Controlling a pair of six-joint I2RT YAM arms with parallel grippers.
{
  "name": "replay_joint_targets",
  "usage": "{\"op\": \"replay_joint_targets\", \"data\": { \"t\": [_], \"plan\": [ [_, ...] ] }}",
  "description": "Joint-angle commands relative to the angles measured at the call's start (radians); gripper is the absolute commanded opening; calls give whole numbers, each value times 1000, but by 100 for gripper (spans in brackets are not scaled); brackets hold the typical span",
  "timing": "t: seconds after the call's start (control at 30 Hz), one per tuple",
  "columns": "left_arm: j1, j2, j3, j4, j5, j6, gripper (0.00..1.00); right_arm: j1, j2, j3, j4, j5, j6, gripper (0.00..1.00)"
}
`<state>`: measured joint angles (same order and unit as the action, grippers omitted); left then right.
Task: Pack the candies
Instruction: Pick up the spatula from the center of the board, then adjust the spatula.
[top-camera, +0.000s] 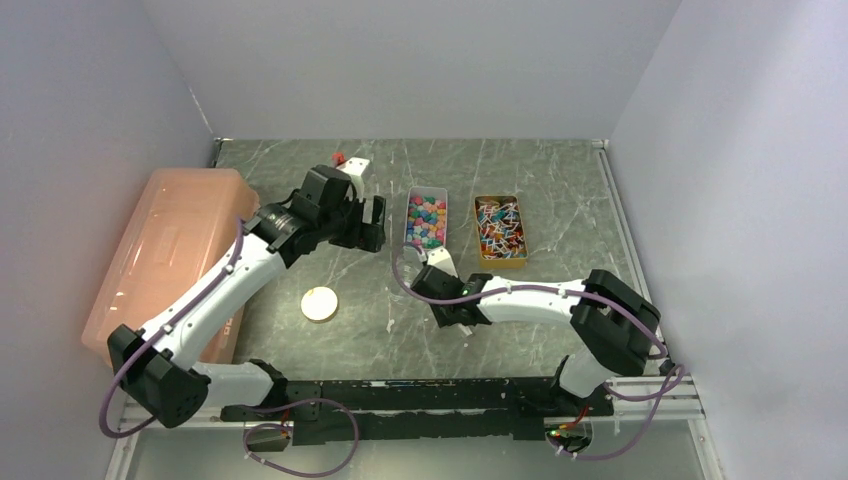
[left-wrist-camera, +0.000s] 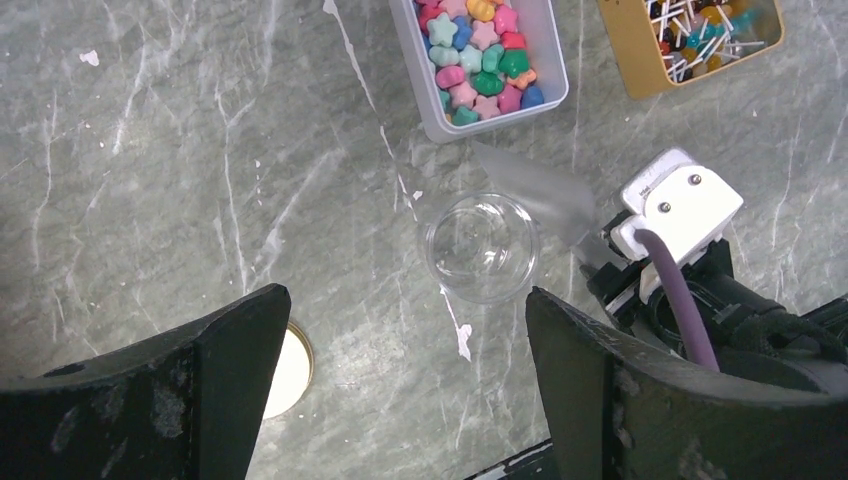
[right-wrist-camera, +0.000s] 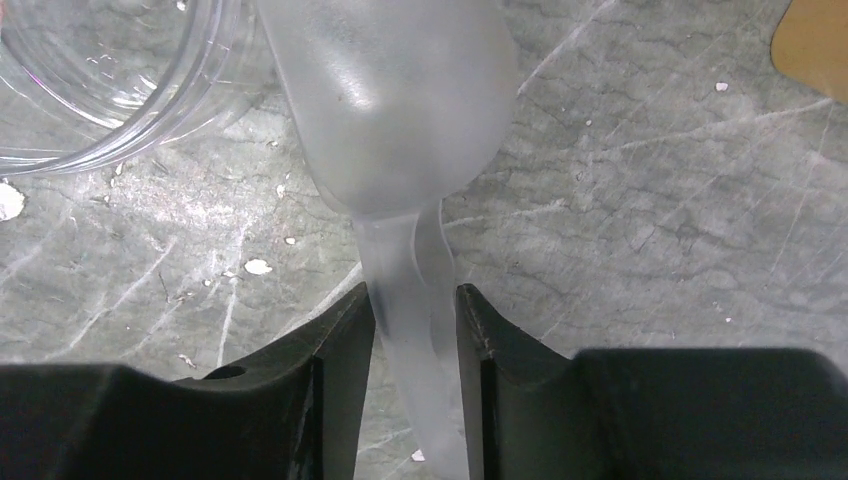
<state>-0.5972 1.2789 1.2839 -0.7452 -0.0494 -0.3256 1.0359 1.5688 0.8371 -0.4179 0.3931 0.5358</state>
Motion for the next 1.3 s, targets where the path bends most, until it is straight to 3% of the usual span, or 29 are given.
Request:
{"op": "replay_joint_targets", "data": {
  "t": [0.0,0.43,0.83,1.27],
  "plan": [
    [-3,-73,-60,48,-7,24,94,9,-8,40,-22,40,18,34],
    [-3,-122,-116,95,7,3,94,14,-148,11,-96,38,23,3],
    [-4,-201,-125,110,116,16,94,13,-520,-36,-244,-166,-78,2],
    [-3,-370,-162,45,568,169,94,12,-733,74,-352,-611,-227,3]
  ]
}}
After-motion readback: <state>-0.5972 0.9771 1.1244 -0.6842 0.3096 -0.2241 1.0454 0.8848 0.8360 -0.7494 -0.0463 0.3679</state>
